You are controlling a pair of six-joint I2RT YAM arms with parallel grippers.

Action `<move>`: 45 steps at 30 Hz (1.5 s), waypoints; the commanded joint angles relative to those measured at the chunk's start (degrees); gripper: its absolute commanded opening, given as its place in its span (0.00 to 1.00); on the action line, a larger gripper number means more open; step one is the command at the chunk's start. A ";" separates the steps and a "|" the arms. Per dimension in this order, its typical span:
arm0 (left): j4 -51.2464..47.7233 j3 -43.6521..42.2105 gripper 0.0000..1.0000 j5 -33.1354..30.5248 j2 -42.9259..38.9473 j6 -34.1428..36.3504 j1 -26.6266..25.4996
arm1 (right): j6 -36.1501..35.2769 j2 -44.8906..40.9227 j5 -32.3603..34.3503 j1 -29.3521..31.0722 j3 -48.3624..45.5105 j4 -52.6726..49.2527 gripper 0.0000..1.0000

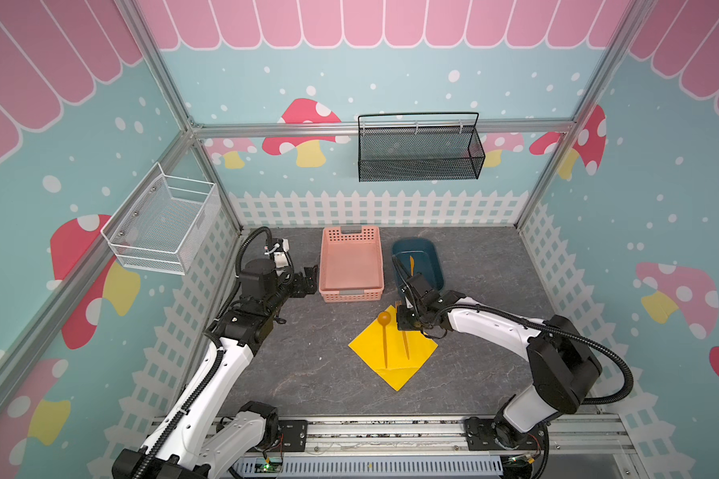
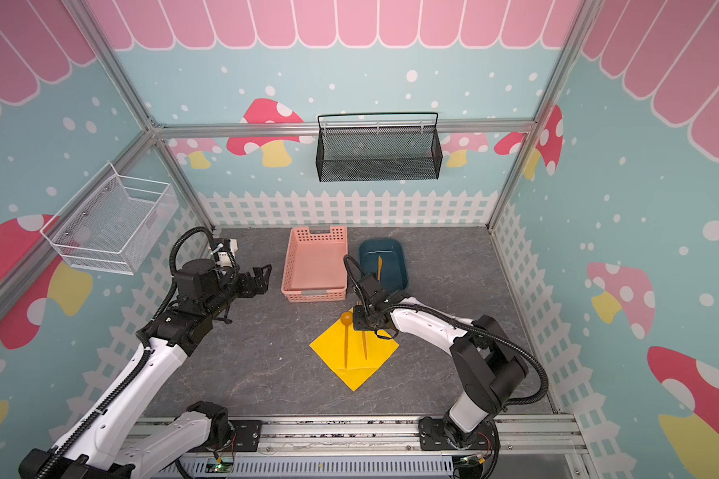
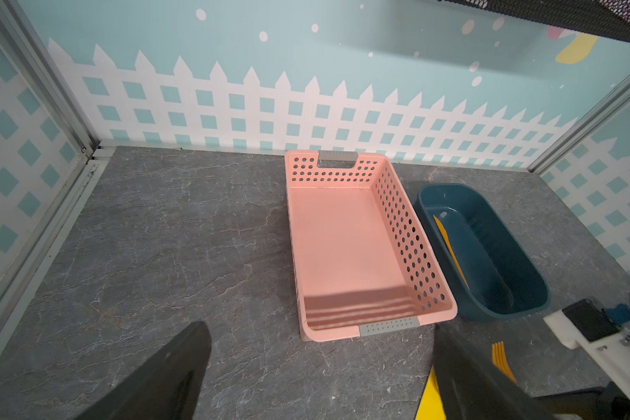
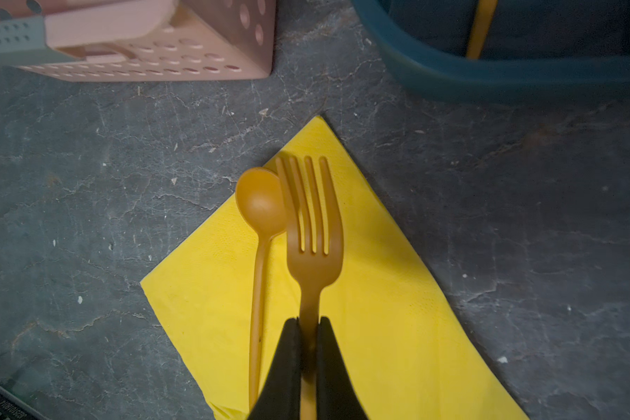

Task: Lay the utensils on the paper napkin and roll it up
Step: 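Lift the yellow fork and carry it over the napkin beside the spoon, then lower the yellow fork onto the napkin next to the spoon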

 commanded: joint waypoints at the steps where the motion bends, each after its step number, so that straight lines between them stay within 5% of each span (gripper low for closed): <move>1: 0.86 -0.42 0.96 0.81 -0.26 0.53 0.16 | 1.19 1.37 0.86 0.37 0.12 0.91 0.08; 45: 0.51 -0.42 0.96 0.37 -0.45 0.62 -0.20 | 4.10 8.92 -4.26 0.37 -0.40 5.28 0.04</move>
